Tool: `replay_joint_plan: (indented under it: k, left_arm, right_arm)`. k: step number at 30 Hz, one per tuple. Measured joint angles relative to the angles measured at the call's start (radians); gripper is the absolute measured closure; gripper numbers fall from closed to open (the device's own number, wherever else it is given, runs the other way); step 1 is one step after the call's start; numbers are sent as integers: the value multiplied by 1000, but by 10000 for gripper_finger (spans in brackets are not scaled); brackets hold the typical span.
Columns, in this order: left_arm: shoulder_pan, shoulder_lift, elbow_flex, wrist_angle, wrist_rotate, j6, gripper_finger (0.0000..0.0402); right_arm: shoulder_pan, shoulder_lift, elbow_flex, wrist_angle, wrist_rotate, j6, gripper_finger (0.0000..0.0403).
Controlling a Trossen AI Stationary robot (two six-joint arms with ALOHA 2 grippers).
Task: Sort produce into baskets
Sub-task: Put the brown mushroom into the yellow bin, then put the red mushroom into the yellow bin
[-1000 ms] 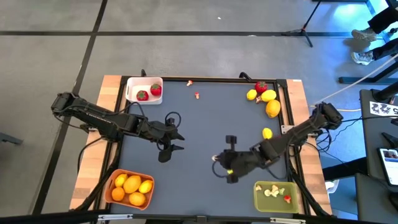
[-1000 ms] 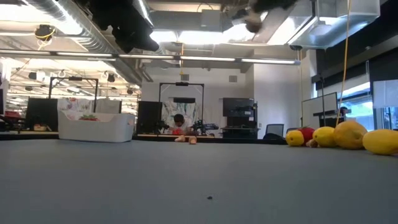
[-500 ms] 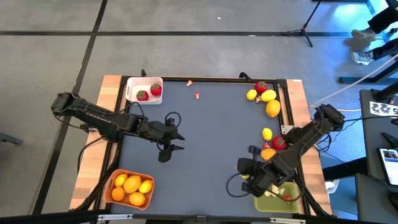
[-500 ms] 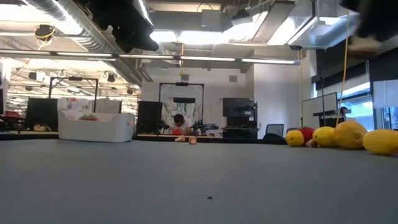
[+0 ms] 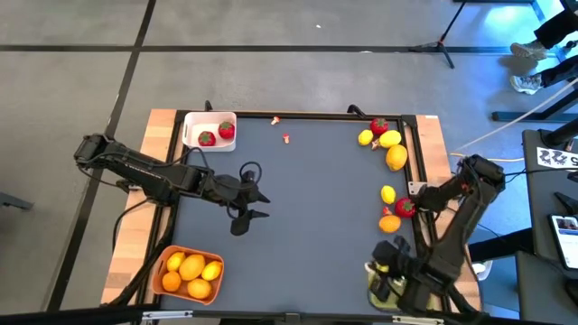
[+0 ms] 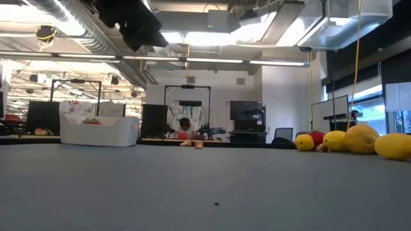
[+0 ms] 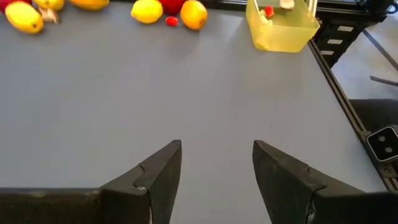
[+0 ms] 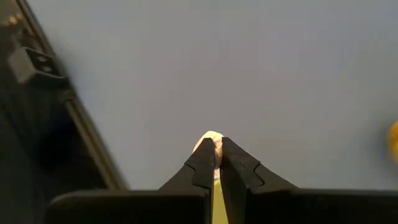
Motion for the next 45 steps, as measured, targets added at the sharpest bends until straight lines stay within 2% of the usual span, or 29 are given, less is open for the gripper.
replay_joint_plan:
  k: [7,10,13,16,27,30,39,42,45]
  left_arm:
    - [0,0,0,30,0,74,208]
    - [0,0,0,32,0,131,208]
    - [0,0,0,35,0,161,208]
    - [0,0,0,38,0,174,208]
    - [0,0,0,38,0,176,208]
    - [0,0,0,37,0,163,208]
    - [0,0,0,36,1,141,208]
    - [0,0,0,37,1,139,208]
    - [0,0,0,37,1,139,208]
  right_arm:
    - [98,69,0,89,26,318,388]
    - [110,113,0,100,-40,444,388]
    - [112,154,0,96,-153,528,388]
    - [112,172,0,86,-234,562,388]
    - [95,175,0,-39,-191,558,384]
    - [88,175,0,-29,-191,558,356]
    - [76,148,0,-67,-232,557,219]
    - [64,102,0,-77,-150,514,198]
    - [43,56,0,-81,7,425,188]
